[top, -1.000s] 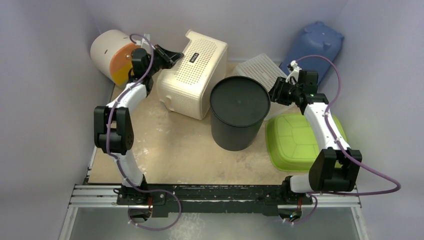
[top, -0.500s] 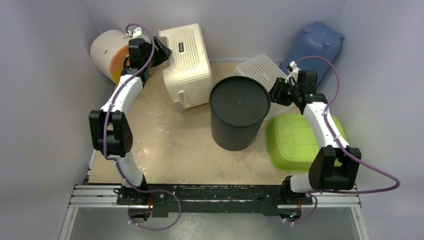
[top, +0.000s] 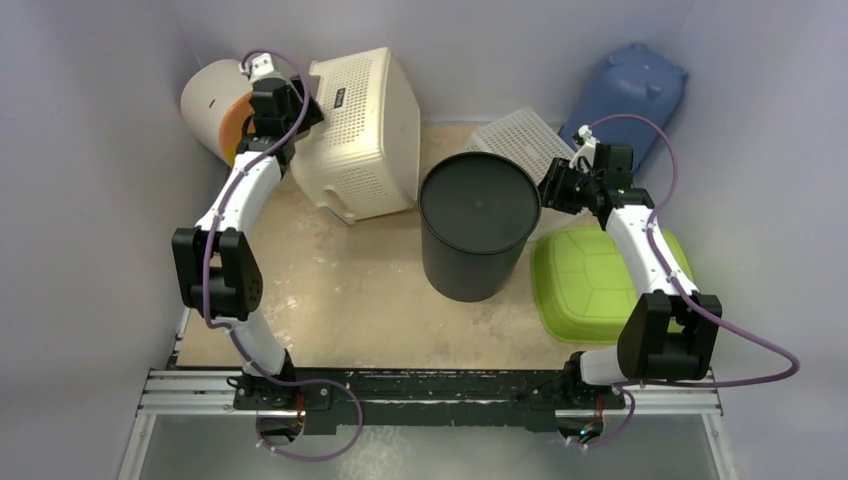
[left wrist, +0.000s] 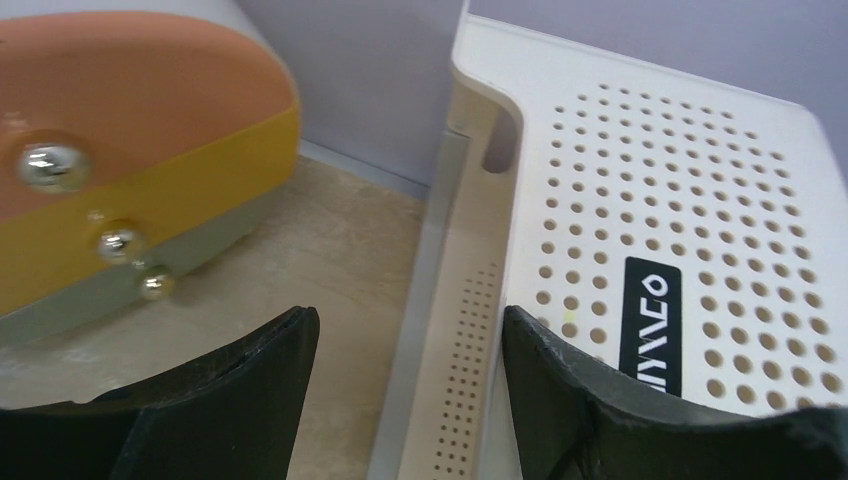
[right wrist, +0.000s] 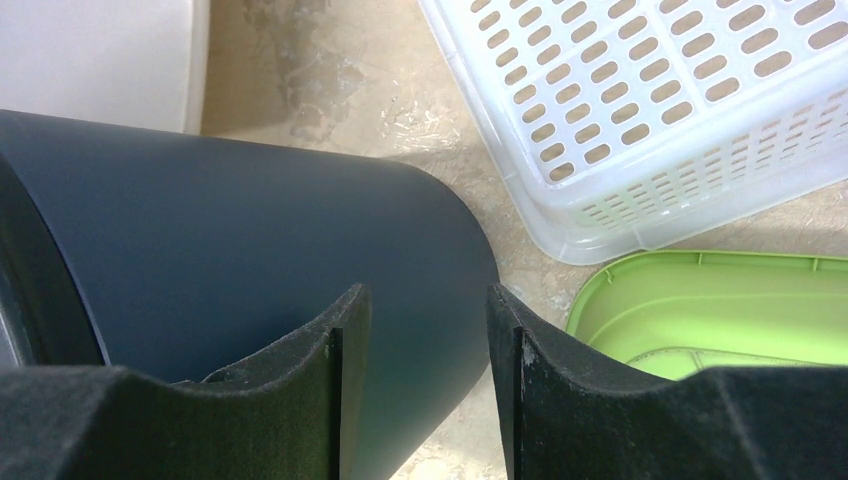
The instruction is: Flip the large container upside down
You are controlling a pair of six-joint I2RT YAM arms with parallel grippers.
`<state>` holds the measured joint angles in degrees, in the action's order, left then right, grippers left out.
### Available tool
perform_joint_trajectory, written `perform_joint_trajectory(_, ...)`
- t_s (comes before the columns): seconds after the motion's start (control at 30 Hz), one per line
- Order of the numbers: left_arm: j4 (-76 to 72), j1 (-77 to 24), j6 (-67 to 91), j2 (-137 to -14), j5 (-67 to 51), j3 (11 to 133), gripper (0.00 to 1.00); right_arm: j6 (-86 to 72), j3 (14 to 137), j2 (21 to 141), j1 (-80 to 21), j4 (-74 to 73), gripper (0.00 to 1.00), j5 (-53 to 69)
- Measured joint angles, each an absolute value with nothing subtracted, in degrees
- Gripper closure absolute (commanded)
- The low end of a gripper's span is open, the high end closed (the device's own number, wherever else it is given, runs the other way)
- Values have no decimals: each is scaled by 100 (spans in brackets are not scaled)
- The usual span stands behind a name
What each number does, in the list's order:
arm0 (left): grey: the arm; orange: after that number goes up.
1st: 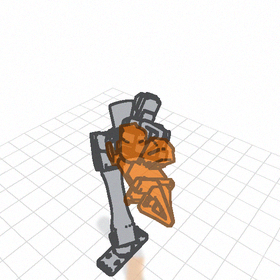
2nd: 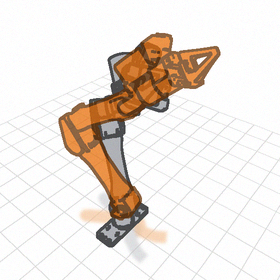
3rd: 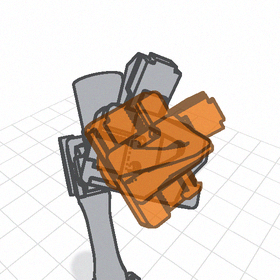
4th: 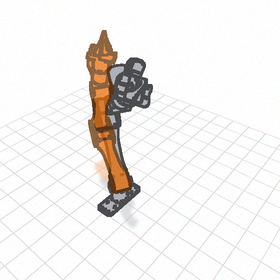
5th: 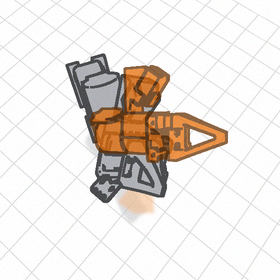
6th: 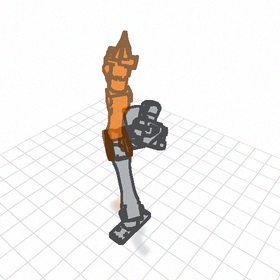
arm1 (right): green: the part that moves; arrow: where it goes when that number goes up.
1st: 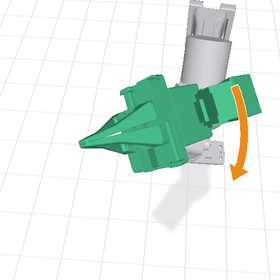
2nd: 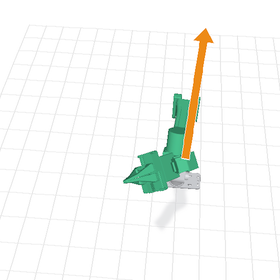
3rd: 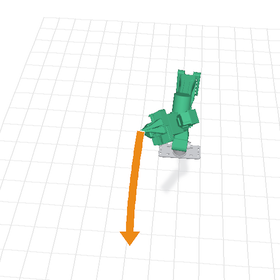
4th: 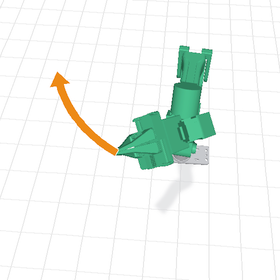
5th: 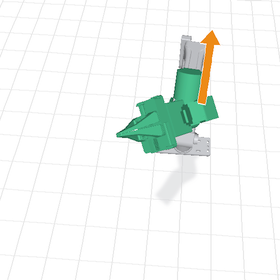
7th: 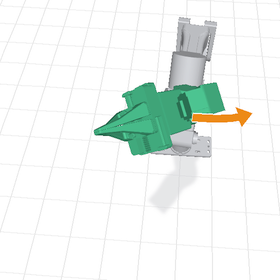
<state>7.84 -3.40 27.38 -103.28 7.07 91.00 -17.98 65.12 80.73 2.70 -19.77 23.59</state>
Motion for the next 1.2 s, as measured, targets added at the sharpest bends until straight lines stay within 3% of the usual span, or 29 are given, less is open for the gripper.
perform_joint_trajectory(0.27, 821, -45, 2438, -10202, 1811, 8626, 38, -1776, 6508, 8167, 270, -1946, 52, 2416)
perform_joint_trajectory(0.63, 2620, -217, 2132, -11203, 1500, 8103, 39, -1774, 6326, 8169, 270, -1911, 52, 2477)
perform_joint_trajectory(0.77, 2714, -211, 2115, -11172, 1466, 8114, 32, -1774, 6326, 8169, 270, -1896, 50, 2486)
perform_joint_trajectory(0.8, 2718, -211, 2099, -11153, 1459, 8117, 32, -1774, 6326, 8169, 270, -1894, 46, 2484)
perform_joint_trajectory(0.83, 2731, -211, 2084, -11128, 1452, 8117, 31, -1774, 6326, 8169, 270, -1894, 31, 2484)
perform_joint_trajectory(0.87, 2749, -211, 2075, -11093, 1437, 8117, 31, -1769, 6326, 8169, 270, -1896, 9, 2480)
perform_joint_trajectory(0.9, 2762, -211, 2058, -11034, 1417, 8117, 31, -1730, 6333, 8169, 270, -1903, 1, 2467)
perform_joint_trajectory(1.2, 2797, -211, 2034, -9902, 1365, 8274, 30, -1424, 7317, 8176, 327, -2185, 0, 1833)
